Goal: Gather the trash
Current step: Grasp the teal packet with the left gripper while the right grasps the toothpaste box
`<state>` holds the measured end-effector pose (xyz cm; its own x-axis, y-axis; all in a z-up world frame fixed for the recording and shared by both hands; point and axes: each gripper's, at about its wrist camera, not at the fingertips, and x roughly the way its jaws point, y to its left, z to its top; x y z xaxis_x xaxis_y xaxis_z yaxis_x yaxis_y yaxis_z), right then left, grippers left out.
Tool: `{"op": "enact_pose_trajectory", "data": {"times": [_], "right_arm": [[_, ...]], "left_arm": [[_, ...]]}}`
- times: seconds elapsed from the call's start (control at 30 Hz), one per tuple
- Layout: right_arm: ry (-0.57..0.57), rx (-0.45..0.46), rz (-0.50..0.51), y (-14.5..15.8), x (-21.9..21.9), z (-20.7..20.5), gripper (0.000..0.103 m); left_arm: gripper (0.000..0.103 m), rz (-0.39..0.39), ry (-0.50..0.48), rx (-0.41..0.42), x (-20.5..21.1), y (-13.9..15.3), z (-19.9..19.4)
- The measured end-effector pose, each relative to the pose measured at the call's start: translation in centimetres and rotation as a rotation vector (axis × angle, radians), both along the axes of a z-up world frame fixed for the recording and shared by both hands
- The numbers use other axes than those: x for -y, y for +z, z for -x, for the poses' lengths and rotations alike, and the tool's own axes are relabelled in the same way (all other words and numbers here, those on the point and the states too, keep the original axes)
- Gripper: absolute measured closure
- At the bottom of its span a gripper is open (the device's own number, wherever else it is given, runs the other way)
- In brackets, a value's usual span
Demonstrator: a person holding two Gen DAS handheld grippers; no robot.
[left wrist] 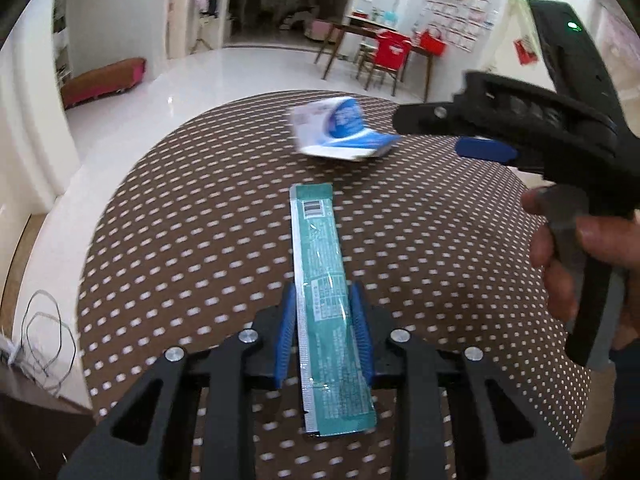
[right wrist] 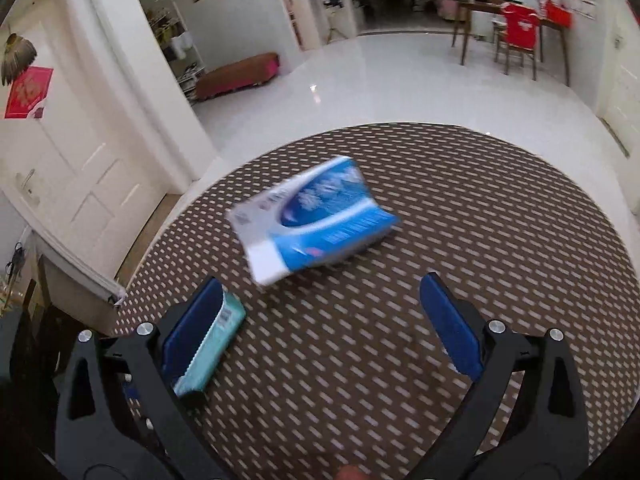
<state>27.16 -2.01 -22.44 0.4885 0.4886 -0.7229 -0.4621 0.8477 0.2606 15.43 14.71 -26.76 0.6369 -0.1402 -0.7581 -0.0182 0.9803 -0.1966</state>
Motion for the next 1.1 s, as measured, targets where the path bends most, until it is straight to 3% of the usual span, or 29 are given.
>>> {"op": "enact_pose_trajectory", "data": {"times": [0.23,0.37,0.47,0.53,0.57,0.6,0.8,1.1], "right_arm": [[-0.03,-0.109,-0.053,-1.7,-2.6,-1.4,0.006],[-0.121,-0.155,-0.089,-2.7,-3.2,-2.6,0.007],[-0.197,-0.199,-0.107,-3.6,-3.2,-3.7,0.032],[-0.209,-0.206,-0.099,-3.8,-3.5,-4.2,0.069],[-0.2,-0.229,-0.119,-4.2,-3.6,-4.6,0.083],[-0.194,-0.24,-0.13,-4.3,-3.7,-4.7,0.087],[-0.139,-0.186,-0.189,-3.2,-2.1,-3.3,0.095],[-0.155,-0.123,-0.201,-1.6,4.5,-0.9,0.101]], "left_arm": [[0.076,0.017,0.067,0.016,-2.8,0.2,0.0],[0.076,0.023,0.082,0.024,-3.3,0.5,0.6],[0.076,0.033,0.098,0.033,-3.3,0.6,1.3],[0.076,0.037,0.107,0.035,-3.3,0.8,1.5],[0.076,0.037,0.11,0.036,-3.1,0.9,1.5],[0.076,0.039,0.113,0.037,-3.1,0.9,1.4],[0.076,0.037,0.122,0.053,-2.9,1.7,1.8],[0.076,0.023,0.093,0.09,-0.5,3.5,1.3]]}}
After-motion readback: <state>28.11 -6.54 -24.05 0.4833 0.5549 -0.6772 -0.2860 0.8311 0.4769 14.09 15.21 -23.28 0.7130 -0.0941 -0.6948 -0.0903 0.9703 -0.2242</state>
